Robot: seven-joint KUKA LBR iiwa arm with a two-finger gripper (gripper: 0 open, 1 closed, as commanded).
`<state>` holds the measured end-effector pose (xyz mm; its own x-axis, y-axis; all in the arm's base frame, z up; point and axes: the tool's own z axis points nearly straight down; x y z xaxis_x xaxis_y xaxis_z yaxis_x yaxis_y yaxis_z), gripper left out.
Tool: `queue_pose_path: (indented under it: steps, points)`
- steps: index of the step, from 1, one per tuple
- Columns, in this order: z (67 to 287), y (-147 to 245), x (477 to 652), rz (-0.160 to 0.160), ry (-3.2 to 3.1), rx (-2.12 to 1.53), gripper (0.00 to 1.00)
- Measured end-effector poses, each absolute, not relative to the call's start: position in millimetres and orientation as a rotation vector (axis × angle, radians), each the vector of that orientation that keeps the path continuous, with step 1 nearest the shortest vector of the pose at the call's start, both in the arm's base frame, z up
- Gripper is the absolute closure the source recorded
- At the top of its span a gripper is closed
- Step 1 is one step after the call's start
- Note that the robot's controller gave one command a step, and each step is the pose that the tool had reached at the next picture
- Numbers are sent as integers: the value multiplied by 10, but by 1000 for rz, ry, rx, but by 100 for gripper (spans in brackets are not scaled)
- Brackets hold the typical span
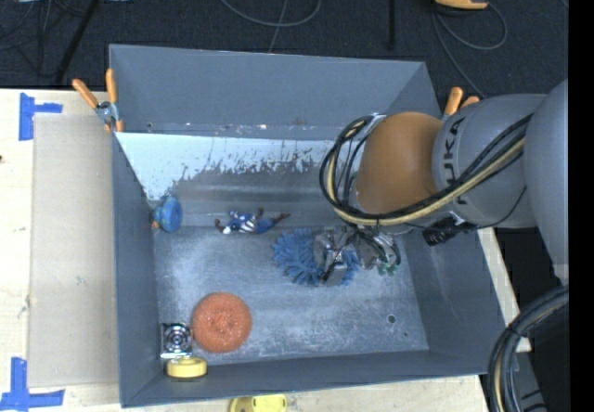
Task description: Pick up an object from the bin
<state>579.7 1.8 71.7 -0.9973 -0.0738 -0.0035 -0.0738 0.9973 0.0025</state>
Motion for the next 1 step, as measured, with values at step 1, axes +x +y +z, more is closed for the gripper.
queue_pose_path:
  steps: [1]
  points:
    - [2079, -25, 6010, 0, 3136, -135, 100]
